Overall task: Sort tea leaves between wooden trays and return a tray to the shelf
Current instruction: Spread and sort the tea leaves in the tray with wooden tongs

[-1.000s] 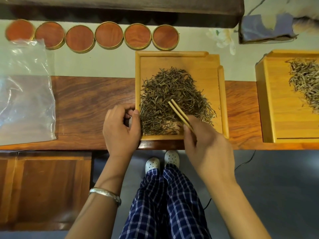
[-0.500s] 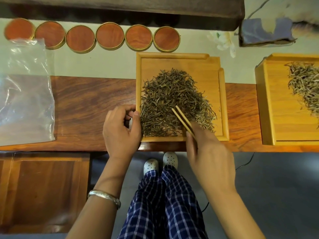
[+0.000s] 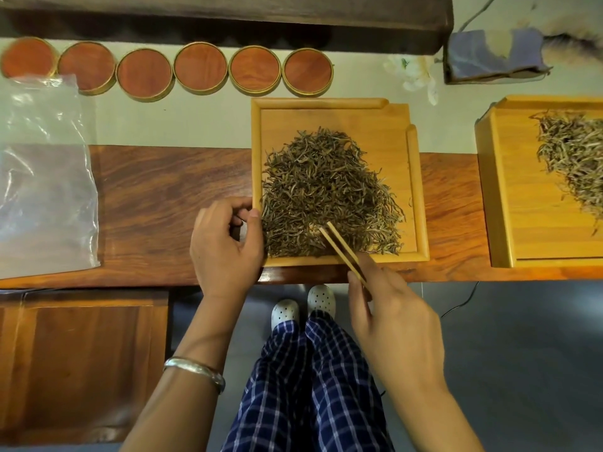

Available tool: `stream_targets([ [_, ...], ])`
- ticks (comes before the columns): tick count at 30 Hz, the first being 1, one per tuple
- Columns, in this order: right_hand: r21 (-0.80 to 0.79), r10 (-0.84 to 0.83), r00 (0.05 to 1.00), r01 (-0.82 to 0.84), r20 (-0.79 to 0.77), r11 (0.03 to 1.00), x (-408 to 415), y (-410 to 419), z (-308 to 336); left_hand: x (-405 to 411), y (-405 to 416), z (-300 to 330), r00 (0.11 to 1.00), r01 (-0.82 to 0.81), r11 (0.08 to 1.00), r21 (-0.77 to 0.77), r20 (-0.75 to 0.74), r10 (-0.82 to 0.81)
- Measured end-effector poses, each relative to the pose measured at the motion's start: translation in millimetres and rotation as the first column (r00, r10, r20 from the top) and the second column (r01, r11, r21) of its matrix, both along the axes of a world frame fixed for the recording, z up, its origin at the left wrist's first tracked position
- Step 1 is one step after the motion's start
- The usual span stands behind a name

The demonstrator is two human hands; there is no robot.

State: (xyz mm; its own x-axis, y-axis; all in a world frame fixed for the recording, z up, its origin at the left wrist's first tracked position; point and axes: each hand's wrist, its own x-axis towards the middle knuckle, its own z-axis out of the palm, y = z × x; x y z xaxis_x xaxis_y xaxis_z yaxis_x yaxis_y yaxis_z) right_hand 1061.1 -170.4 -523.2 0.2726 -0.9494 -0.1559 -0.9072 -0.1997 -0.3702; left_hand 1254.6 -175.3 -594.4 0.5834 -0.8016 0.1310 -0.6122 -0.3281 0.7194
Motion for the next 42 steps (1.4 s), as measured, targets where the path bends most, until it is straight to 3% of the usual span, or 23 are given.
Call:
stream_targets([
  [4, -0.035, 0.016, 0.996, -0.013, 0.089, 0.999, 17.2, -20.2, 4.0, 0.0, -0.3, 0.3, 1.0, 0.003, 1.0, 0.003, -0.007, -0.003],
  [10, -0.046, 0.15, 0.988, -0.152, -0.045, 0.987, 52.2, -50.2, -5.0, 0.3, 0.2, 1.4, 1.0, 0.009, 1.0, -0.013, -0.012, -0.009],
  [23, -0.051, 0.041, 0.999, -0.041, 0.001, 0.998, 36.6, -54.2, 0.4, 2.3, -0.7, -4.1, 1.0, 0.019, 0.999, -0.029, -0.008, -0.019],
  [28, -0.019, 0.149, 0.989, -0.149, 0.011, 0.989, 57.3, -63.3, -2.6, 2.7, -0.5, -4.0, 1.0, 0.024, 0.999, -0.028, 0.0, -0.024],
  [33, -0.005, 0.104, 0.994, -0.103, 0.033, 0.995, 38.4, -52.7, -2.6, 2.4, -0.5, -4.0, 1.0, 0.019, 0.999, -0.028, -0.011, -0.02],
  [39, -0.098, 0.042, 0.995, -0.033, 0.091, 0.995, 21.4, -64.6, 5.8, 2.2, -1.2, -2.3, 0.999, 0.007, 1.0, -0.014, -0.031, -0.008],
  [42, -0.132, 0.041, 0.998, -0.035, 0.043, 0.991, 36.1, -76.4, 7.1, 2.1, -1.3, -1.2, 0.999, 0.002, 1.0, -0.002, -0.037, -0.002],
])
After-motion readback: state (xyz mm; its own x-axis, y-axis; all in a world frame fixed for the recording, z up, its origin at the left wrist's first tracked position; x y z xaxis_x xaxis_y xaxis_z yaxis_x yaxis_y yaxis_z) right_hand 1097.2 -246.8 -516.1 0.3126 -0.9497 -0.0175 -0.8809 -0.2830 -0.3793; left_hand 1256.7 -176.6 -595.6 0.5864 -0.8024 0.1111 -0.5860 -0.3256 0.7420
